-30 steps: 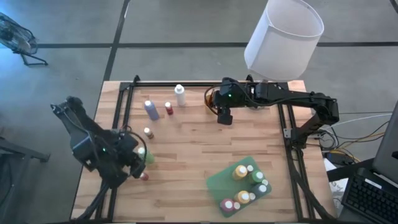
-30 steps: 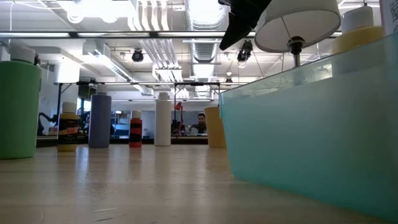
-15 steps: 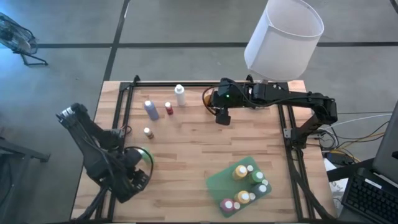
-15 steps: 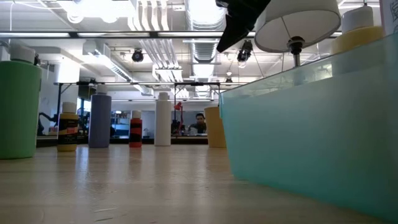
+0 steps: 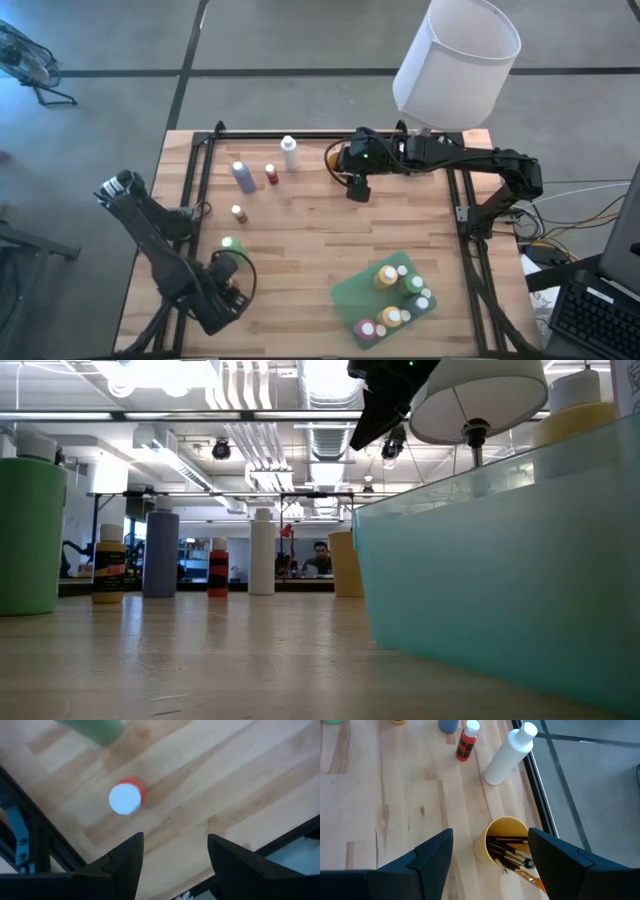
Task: Pick & Place Paint Supplies
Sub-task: Put the red paint bottle into the green bin
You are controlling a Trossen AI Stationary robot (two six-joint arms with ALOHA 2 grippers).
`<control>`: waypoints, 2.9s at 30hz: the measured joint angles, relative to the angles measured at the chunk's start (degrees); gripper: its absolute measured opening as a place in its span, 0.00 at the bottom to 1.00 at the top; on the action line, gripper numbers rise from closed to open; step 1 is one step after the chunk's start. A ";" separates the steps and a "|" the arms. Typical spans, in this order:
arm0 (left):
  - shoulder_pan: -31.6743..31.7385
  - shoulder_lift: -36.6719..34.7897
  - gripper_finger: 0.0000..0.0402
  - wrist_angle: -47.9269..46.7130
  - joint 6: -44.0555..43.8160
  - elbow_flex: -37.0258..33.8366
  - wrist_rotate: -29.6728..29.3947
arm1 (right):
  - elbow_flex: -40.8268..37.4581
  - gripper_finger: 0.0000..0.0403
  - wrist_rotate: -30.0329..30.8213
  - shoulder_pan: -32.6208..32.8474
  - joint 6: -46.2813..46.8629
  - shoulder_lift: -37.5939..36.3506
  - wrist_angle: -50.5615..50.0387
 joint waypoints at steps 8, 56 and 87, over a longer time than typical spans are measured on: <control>0.16 -2.36 0.56 -0.07 -0.15 -5.36 2.59 | -1.21 0.59 -0.08 0.00 1.18 -0.02 1.11; 4.95 -6.85 0.55 12.68 1.84 -20.60 4.55 | -1.94 0.65 -0.20 -1.27 -1.90 -0.04 2.73; 4.90 -7.86 0.31 12.61 4.20 -19.01 9.01 | -2.05 0.49 -0.20 -1.27 -2.97 -0.04 4.13</control>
